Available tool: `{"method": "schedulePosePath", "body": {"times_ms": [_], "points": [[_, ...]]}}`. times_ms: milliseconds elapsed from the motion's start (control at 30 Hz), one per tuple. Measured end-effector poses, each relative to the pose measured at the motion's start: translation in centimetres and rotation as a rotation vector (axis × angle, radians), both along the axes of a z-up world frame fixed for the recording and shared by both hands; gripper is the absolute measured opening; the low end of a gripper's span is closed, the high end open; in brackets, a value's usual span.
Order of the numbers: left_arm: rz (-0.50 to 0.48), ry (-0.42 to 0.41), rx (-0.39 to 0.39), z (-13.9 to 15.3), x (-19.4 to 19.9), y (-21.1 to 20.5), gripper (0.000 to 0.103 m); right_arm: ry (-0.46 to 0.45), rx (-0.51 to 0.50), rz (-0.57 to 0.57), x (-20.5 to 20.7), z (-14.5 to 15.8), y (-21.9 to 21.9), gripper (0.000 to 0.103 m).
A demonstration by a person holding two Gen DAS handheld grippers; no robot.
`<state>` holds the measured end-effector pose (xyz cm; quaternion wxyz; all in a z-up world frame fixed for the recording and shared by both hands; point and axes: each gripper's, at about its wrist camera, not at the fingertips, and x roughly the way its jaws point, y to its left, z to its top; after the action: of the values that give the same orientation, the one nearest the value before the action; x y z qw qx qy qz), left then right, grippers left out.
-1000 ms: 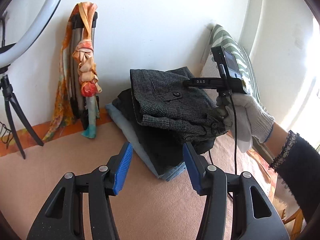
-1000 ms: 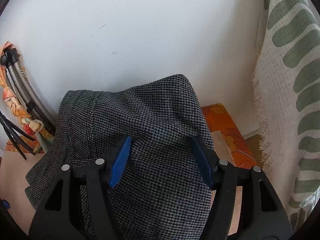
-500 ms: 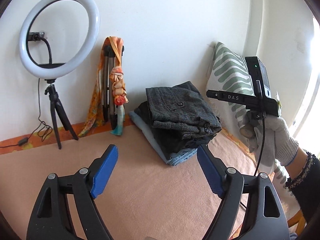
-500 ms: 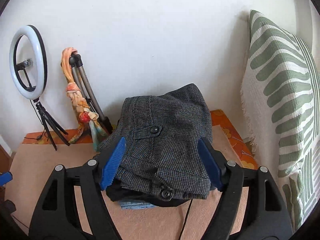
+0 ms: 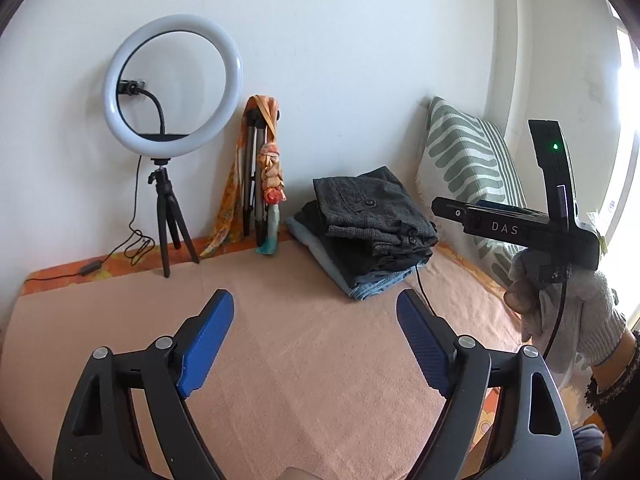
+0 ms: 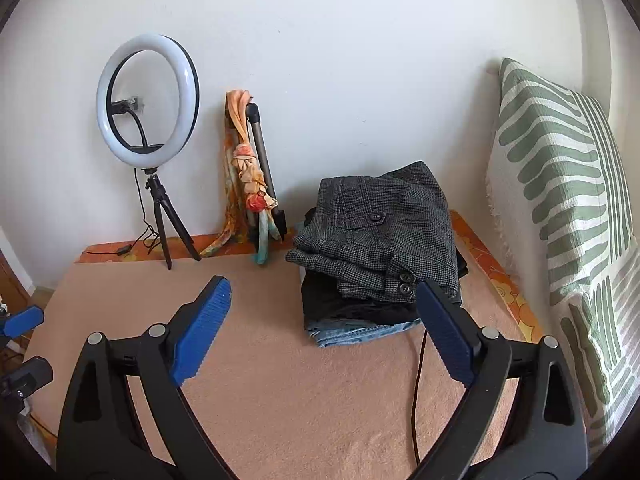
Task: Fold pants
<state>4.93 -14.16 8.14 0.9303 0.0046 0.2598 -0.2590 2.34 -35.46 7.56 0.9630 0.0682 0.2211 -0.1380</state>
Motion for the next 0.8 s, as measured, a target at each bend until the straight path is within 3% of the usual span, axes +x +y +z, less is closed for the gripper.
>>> {"method": "schedulePosePath", "body": {"times_ms": [133,367,800], "points": [[0.014,-0.037,0.016,-0.4,-1.9,0.9,0.091,-0.004,-0.042,-0.004,-2.1,-0.7,3.1,0.098],[0.055,-0.087,0.036,-1.1,-3.5,2.1,0.101,-0.023,-0.011,-0.002,-4.9,-2.6,6.2,0.103],[0.098,-0.02,0.049,-3.9,-2.2,3.0,0.102,-0.051,0.011,-0.031,-5.9,-5.3,7.4,0.103]]}}
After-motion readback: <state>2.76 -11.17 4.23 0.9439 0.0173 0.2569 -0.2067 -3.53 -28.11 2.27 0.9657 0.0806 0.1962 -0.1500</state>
